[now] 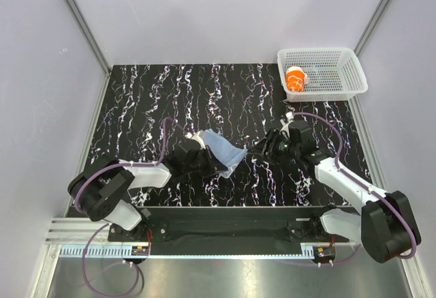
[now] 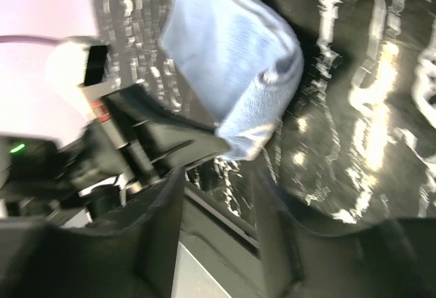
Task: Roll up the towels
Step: Roll the towel
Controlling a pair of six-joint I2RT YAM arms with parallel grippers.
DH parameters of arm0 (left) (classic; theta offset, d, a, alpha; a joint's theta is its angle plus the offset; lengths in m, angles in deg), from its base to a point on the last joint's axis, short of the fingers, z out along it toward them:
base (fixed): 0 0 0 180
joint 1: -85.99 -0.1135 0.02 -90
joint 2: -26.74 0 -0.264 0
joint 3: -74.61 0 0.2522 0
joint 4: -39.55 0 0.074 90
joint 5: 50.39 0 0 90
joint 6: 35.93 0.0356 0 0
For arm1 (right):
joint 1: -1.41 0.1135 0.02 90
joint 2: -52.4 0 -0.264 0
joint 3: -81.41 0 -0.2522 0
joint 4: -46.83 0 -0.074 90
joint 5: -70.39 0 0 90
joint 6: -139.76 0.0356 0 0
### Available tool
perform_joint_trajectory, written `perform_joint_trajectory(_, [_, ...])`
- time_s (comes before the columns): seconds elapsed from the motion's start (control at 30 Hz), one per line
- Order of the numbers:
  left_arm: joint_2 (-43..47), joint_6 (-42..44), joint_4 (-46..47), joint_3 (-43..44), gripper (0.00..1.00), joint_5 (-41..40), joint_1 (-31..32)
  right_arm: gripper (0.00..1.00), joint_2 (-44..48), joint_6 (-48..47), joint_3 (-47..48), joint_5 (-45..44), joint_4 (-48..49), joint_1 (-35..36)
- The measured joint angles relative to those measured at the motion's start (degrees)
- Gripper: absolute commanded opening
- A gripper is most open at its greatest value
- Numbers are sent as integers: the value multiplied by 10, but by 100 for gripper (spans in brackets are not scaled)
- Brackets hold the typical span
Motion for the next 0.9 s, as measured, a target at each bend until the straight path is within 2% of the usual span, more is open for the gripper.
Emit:
perform_joint_trajectory(0.23, [-31, -59, 27, -22, 0, 28, -30, 30, -80, 22, -3, 41, 118, 17])
perform_joint_trajectory(0.57, [-38, -67, 26, -20, 0, 45, -42, 26, -208, 42, 3, 55, 216, 50])
perform_joint_trajectory(0.9, [-62, -33, -3, 6, 0, 69, -56, 21, -310, 76, 8, 64, 324, 53])
